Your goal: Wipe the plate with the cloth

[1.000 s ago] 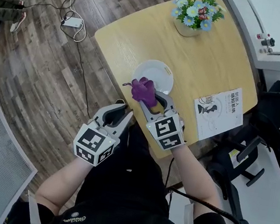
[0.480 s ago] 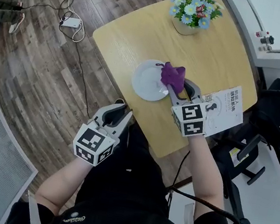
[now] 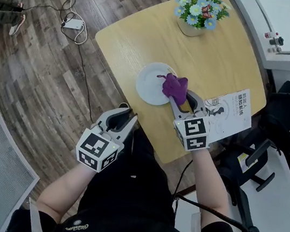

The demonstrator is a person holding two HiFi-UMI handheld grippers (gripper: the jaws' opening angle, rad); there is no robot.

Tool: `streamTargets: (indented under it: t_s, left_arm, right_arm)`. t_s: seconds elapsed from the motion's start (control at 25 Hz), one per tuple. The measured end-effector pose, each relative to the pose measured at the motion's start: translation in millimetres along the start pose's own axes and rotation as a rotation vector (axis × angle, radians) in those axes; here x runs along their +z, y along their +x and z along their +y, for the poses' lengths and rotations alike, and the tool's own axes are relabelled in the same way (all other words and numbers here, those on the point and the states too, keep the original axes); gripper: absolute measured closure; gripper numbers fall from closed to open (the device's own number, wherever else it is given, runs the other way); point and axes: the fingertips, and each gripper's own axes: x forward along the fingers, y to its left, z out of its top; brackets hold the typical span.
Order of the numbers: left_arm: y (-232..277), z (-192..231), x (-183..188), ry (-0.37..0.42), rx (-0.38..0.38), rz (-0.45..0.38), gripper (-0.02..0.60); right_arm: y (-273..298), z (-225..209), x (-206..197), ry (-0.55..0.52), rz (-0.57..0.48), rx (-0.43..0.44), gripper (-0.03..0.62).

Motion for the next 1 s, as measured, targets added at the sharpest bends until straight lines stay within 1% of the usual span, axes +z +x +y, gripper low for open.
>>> streamTargets:
  t_s: [0.44, 0.6, 0.8, 1.0]
  left_arm:
    - [5, -6, -2, 0.006, -0.013, 0.004, 0.505]
    - [5, -8, -2, 0.009, -0.016, 0.005, 0.505]
    - [-1, -8, 0, 0.015, -0.007, -0.003, 0.505]
    - [-12, -10, 18, 0.04, 0.008, -0.037, 0.505]
  right_arm:
    - [-16, 42, -25, 0.063, 0.011, 0.085, 0.436]
    - [-16, 41, -27, 0.074, 0.008, 0.08, 0.436]
    - [-21, 36, -18, 0.1, -0.022, 0.056, 0.436]
    - [-39, 29, 1, 0.132, -0.08, 0.025, 0.436]
